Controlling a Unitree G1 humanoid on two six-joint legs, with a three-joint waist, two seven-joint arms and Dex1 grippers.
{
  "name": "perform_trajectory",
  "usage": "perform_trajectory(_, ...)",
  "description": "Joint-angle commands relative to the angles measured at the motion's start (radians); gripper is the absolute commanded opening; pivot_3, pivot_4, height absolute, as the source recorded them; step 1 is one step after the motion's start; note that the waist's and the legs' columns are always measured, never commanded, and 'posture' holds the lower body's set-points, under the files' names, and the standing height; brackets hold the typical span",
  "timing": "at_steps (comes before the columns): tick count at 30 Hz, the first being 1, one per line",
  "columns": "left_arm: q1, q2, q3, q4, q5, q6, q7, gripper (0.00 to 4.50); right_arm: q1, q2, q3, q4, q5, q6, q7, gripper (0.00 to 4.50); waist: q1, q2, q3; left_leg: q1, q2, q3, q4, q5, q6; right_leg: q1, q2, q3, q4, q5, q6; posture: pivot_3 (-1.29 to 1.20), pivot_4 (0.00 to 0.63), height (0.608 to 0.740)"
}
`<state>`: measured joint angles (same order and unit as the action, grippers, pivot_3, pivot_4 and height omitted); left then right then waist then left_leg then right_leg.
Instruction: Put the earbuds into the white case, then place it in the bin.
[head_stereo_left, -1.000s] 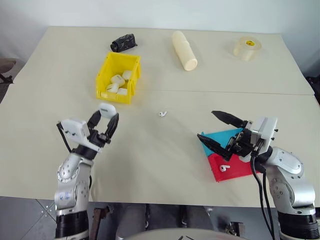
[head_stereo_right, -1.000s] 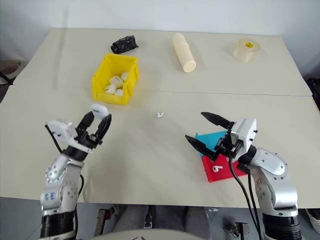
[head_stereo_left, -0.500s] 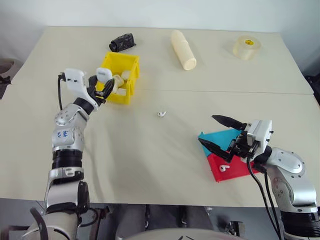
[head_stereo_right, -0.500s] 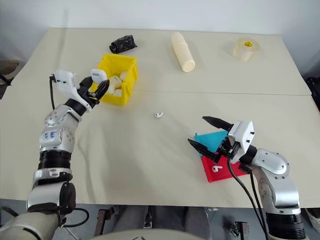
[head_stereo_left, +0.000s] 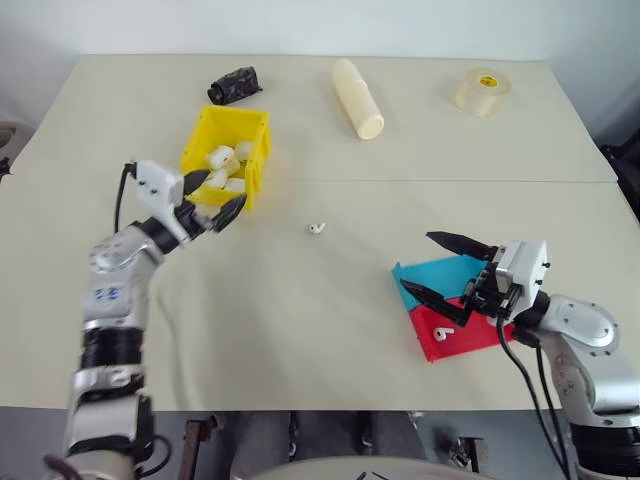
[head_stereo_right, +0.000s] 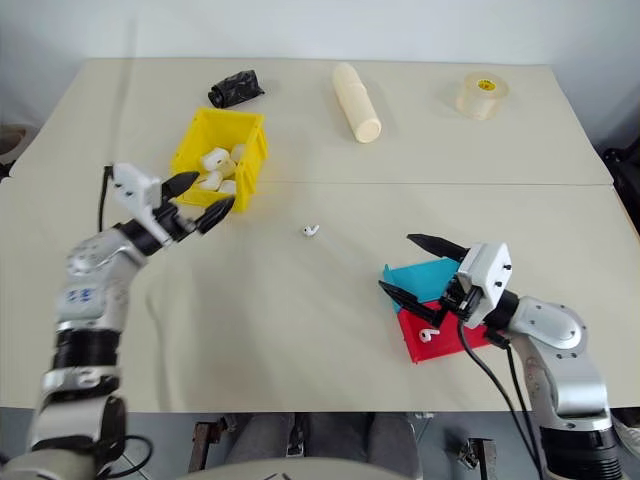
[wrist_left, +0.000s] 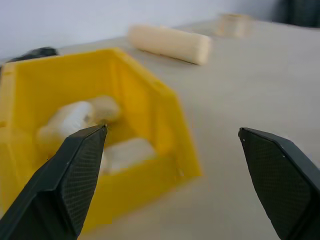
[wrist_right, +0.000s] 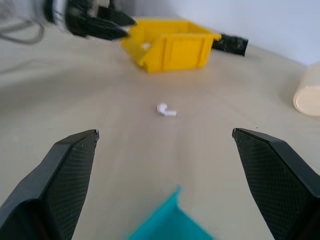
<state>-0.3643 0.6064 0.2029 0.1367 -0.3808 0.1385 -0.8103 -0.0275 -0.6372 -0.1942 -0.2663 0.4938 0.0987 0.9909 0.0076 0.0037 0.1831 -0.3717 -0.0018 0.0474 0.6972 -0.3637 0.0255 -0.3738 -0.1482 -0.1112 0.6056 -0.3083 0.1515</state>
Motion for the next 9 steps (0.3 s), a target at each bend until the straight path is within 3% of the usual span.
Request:
perform_trajectory(1,0.163,0.076,0.04,-0.136,-0.042,-0.098,-0.177,4.49,-0.006,-0.073,-0.059,0.075,0.019,-0.05,0.104,4.5,-0.005,0.001,0.0,0.0,0.002,0.0,0.0,0.0,0.0,0.0,-0.001,0.0,0.0,0.0,0.0,0.0,0.15,0.74)
perform_trajectory(9,0.338,0.08,0.044,-0.257,-0.014,-0.161,-0.178,4.49,-0.067,-0.13,-0.089,0.242,0.013,-0.107,0.203,4.5,0.014,0.001,0.001,0.001,0.004,0.0,0.001,0.0,0.0,0.001,-0.001,0.001,0.001,0.0,0.0,0.0,0.15,0.74)
